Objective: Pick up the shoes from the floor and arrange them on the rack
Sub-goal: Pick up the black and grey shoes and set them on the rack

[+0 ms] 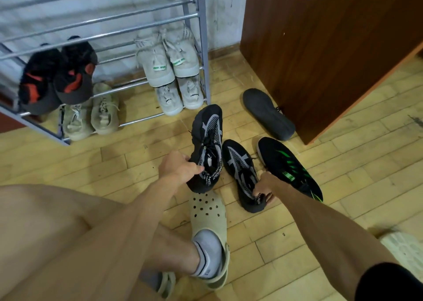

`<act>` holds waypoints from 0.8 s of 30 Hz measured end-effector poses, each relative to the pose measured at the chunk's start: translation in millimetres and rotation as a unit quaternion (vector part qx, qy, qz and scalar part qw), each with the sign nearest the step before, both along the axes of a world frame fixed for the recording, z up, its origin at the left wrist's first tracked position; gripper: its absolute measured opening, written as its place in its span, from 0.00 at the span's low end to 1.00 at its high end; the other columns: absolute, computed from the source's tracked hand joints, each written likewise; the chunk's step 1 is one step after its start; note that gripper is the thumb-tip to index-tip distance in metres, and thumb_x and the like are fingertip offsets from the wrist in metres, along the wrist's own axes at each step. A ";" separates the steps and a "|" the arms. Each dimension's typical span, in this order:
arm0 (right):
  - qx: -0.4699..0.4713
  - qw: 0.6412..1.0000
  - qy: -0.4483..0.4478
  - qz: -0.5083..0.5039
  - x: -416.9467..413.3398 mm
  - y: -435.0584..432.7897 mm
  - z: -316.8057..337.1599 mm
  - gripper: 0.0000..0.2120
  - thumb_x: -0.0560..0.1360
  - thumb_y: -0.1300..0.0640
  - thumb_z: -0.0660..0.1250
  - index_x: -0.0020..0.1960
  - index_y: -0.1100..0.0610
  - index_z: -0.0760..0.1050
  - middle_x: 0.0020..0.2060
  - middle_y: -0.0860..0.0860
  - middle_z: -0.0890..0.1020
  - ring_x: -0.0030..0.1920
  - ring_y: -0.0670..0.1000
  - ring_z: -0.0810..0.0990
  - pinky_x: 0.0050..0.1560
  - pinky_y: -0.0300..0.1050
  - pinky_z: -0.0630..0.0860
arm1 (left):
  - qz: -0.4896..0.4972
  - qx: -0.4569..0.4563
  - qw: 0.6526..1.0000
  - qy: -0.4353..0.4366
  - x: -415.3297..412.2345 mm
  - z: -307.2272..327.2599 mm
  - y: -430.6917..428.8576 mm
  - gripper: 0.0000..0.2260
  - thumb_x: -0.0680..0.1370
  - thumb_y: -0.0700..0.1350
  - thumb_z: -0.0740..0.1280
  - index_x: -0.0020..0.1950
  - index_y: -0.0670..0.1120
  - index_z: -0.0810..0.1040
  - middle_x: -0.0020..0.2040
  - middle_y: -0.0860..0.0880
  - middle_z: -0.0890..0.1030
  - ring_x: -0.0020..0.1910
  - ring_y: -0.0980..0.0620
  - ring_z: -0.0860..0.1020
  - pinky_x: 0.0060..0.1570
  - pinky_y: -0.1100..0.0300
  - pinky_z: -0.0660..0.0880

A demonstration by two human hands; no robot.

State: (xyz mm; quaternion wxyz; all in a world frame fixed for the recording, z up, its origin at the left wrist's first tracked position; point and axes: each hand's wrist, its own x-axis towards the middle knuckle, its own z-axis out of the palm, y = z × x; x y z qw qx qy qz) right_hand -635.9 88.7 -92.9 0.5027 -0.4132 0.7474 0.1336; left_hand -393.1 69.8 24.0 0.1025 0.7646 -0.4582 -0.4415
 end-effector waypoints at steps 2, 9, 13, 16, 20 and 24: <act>-0.001 0.999 -0.034 -0.032 -0.6 7.2 11.2 0.28 0.73 0.64 0.71 0.68 0.67 0.65 0.60 0.65 0.77 0.49 0.61 0.83 0.45 0.56 0.83 | 0.004 -0.002 1.000 0.010 -0.6 6.9 4.5 0.10 0.69 0.46 0.76 0.47 0.46 0.83 0.47 0.47 0.84 0.49 0.46 0.81 0.53 0.50 0.80; -0.162 0.984 -0.066 -0.026 -0.9 0.0 89.0 0.29 0.68 0.62 0.76 0.64 0.61 0.67 0.59 0.59 0.77 0.50 0.61 0.83 0.43 0.56 0.83 | 0.047 -0.038 0.995 0.078 8.3 57.0 5.7 0.12 0.66 0.43 0.77 0.47 0.42 0.84 0.46 0.44 0.85 0.46 0.43 0.83 0.51 0.48 0.81; -0.262 0.952 -0.147 -0.055 10.1 -14.1 158.9 0.28 0.70 0.67 0.73 0.65 0.60 0.65 0.55 0.55 0.75 0.51 0.59 0.80 0.47 0.63 0.81 | 0.058 -0.088 0.990 0.092 22.1 103.8 -2.2 0.07 0.70 0.41 0.75 0.45 0.40 0.83 0.44 0.44 0.85 0.43 0.44 0.83 0.47 0.50 0.82; -0.302 0.932 -0.191 -0.052 16.6 -31.2 204.4 0.27 0.70 0.68 0.73 0.64 0.60 0.66 0.46 0.50 0.77 0.47 0.55 0.80 0.43 0.60 0.82 | 0.068 -0.127 0.984 0.107 39.7 138.8 -11.3 0.04 0.71 0.39 0.75 0.41 0.41 0.81 0.44 0.43 0.84 0.44 0.43 0.83 0.45 0.50 0.81; -0.321 0.915 -0.245 -0.019 34.5 -56.0 251.9 0.28 0.70 0.67 0.74 0.66 0.63 0.67 0.49 0.54 0.80 0.48 0.59 0.83 0.44 0.58 0.83 | 0.110 -0.166 0.972 0.124 66.0 174.8 -22.9 0.11 0.70 0.38 0.75 0.48 0.33 0.81 0.46 0.39 0.85 0.43 0.41 0.84 0.43 0.49 0.82; -0.326 0.906 -0.270 -0.005 59.8 -81.5 276.2 0.26 0.70 0.67 0.73 0.66 0.62 0.70 0.50 0.54 0.83 0.43 0.59 0.86 0.40 0.52 0.84 | 0.146 -0.166 0.965 0.145 81.0 195.8 -38.4 0.05 0.71 0.33 0.73 0.44 0.35 0.78 0.47 0.39 0.83 0.43 0.40 0.83 0.40 0.47 0.81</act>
